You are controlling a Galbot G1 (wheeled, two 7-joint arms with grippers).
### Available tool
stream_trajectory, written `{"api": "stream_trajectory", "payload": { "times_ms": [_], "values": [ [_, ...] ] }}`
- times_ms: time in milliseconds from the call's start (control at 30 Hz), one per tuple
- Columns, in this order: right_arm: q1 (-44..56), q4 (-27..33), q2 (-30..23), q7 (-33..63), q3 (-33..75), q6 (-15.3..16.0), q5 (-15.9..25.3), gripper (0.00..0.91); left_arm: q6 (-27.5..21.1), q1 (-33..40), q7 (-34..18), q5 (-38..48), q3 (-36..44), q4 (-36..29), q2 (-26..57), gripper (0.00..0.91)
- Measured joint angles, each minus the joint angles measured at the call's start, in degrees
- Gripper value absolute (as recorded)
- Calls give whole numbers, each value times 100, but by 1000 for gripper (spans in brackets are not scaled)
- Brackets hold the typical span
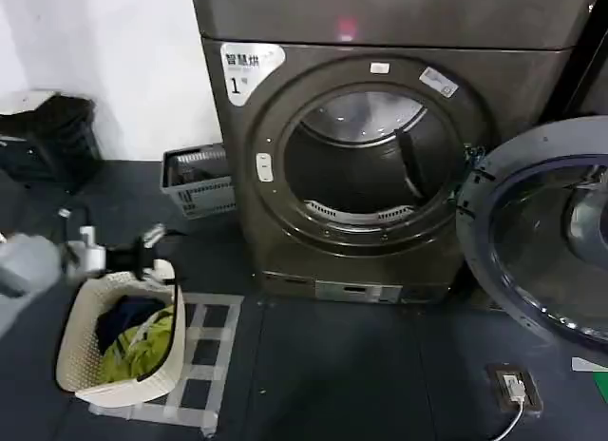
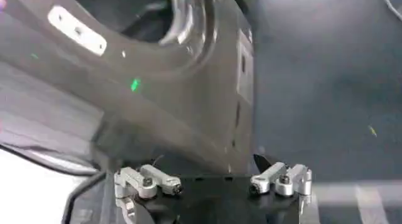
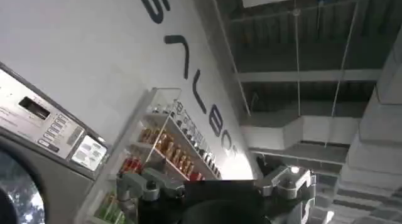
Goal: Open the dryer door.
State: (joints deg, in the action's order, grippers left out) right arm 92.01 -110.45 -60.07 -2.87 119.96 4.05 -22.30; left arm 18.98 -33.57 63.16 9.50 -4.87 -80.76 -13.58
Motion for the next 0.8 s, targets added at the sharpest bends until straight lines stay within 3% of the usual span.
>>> {"api": "stream_trajectory", "payload": {
  "times_ms": [567,800],
  "values": [
    [72,-113,-83,-3,43,-27,-8,907,438,846,1161,-138,44,384,-1,907],
    [106,-142,-124,-2,61,-31,-19,907,493,854,1131,-320,94,431,-20,907]
  ]
}}
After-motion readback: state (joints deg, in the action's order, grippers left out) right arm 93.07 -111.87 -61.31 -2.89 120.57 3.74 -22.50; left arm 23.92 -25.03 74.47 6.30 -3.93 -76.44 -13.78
